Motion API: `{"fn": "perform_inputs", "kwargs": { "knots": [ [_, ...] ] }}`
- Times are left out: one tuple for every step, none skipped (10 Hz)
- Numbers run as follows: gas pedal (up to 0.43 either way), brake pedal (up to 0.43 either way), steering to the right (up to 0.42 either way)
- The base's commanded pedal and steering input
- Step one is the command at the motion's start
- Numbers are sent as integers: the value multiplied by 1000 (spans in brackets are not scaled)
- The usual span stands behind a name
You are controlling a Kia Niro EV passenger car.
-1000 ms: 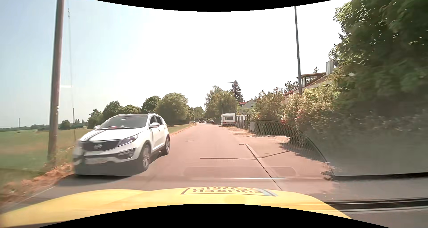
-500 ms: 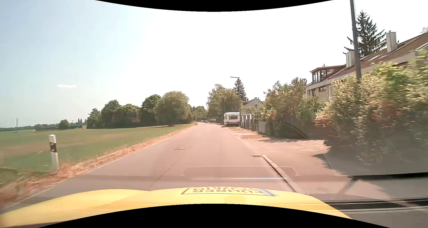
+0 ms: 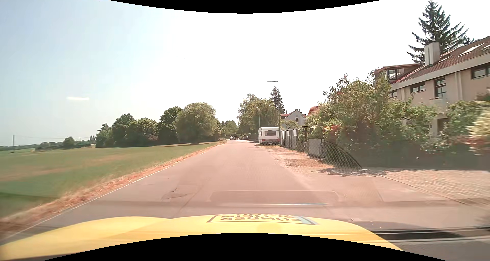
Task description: Follow the waypoints while adhering to traffic rules and regulations
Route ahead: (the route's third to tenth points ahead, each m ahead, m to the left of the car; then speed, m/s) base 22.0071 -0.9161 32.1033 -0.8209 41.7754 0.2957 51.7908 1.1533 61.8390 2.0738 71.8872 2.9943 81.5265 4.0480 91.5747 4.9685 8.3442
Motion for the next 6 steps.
{"fn": "perform_inputs", "kwargs": {
  "knots": [
    [67, 0, -8],
    [67, 0, -8],
    [67, 0, -7],
    [67, 0, -7],
    [67, 0, -7],
    [67, 0, -7]
  ]
}}
